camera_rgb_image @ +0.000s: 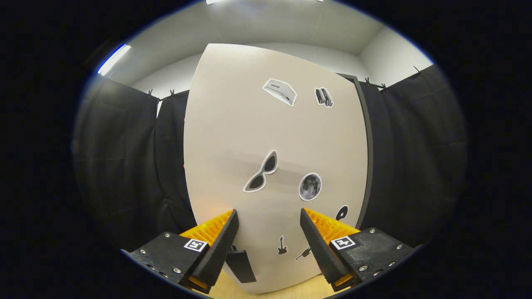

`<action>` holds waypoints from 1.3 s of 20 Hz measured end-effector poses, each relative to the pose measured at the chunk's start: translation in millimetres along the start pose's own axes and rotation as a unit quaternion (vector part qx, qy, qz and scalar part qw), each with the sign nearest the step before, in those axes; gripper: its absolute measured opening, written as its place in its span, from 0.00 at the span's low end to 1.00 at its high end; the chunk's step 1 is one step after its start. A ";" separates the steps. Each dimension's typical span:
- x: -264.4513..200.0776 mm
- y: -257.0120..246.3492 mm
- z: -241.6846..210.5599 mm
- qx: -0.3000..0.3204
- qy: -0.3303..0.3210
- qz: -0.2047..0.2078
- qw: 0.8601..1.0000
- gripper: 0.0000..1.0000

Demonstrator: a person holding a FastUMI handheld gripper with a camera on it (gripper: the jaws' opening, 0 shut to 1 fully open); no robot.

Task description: Open the shoe cabinet door, grab the shoes and put them into the shoe cabinet, then close the shoe cabinet door.

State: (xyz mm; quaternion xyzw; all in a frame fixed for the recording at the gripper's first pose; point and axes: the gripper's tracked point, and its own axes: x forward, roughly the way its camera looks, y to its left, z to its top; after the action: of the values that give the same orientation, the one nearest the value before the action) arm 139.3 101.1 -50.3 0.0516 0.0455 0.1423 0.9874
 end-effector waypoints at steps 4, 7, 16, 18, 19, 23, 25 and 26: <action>21.3 5.9 -14.1 0.005 0.010 -0.009 1.000 0.93; 40.3 9.1 -17.3 0.016 0.011 -0.013 1.000 0.93; 61.3 13.1 -17.7 0.017 0.008 -0.042 0.999 0.93; 61.2 12.0 -18.8 0.016 0.010 -0.047 0.999 0.92; 61.9 11.1 -18.4 0.015 0.010 -0.050 0.999 0.93; 63.6 8.1 -20.8 0.010 0.011 -0.065 0.998 0.93; 63.2 5.8 -21.1 0.002 0.013 -0.075 0.997 0.93; 61.8 3.8 -23.5 -0.004 0.018 -0.083 0.996 0.93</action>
State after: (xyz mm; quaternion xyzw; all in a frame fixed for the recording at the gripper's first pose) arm 194.8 124.5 -77.8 0.0414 0.0672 0.0604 0.9950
